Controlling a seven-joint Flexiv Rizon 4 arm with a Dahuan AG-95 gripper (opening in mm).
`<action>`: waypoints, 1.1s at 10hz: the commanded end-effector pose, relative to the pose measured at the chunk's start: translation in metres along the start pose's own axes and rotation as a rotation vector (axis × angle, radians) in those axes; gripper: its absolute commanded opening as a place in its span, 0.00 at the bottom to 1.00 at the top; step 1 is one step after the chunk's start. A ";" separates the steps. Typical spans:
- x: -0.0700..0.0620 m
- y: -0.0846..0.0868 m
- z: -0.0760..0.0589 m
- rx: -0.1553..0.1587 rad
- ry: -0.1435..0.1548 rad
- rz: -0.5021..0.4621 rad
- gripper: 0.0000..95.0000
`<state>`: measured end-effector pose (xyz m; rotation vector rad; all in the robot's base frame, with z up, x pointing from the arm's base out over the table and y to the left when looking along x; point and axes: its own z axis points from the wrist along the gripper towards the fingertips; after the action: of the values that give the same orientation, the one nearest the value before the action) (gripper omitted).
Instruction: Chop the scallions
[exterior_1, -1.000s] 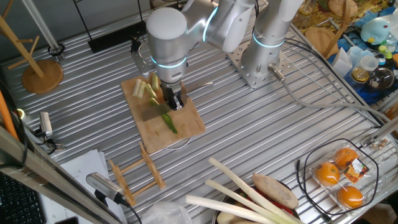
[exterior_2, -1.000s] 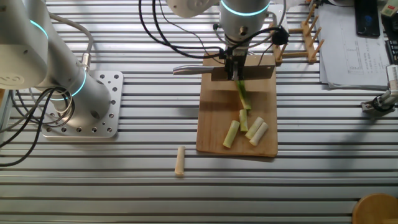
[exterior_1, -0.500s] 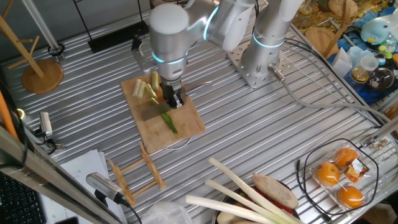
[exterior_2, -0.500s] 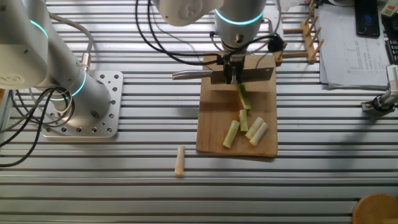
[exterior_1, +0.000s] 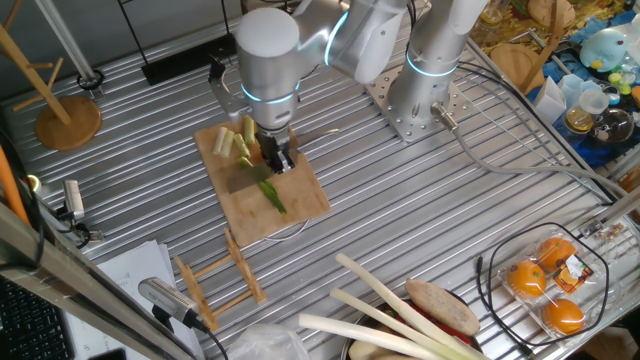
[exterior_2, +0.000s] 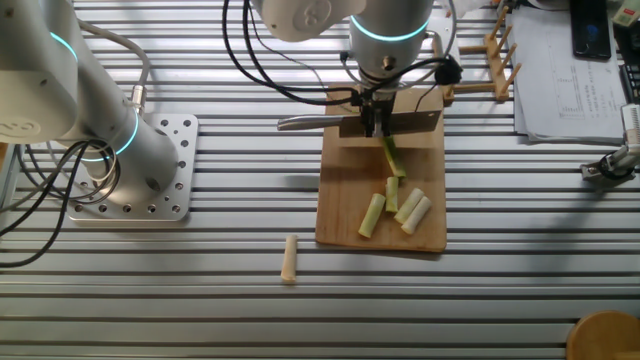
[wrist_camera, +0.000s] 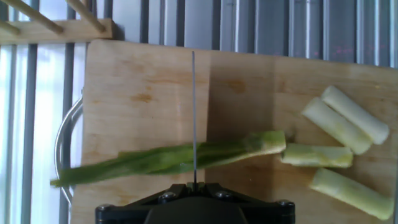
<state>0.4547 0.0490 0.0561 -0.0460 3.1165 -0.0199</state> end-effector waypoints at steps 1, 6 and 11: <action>0.000 -0.001 0.001 -0.005 0.004 -0.006 0.00; -0.012 0.001 0.000 -0.005 -0.001 -0.005 0.00; -0.027 0.002 0.003 -0.001 0.002 -0.005 0.00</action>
<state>0.4813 0.0514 0.0536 -0.0537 3.1218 -0.0214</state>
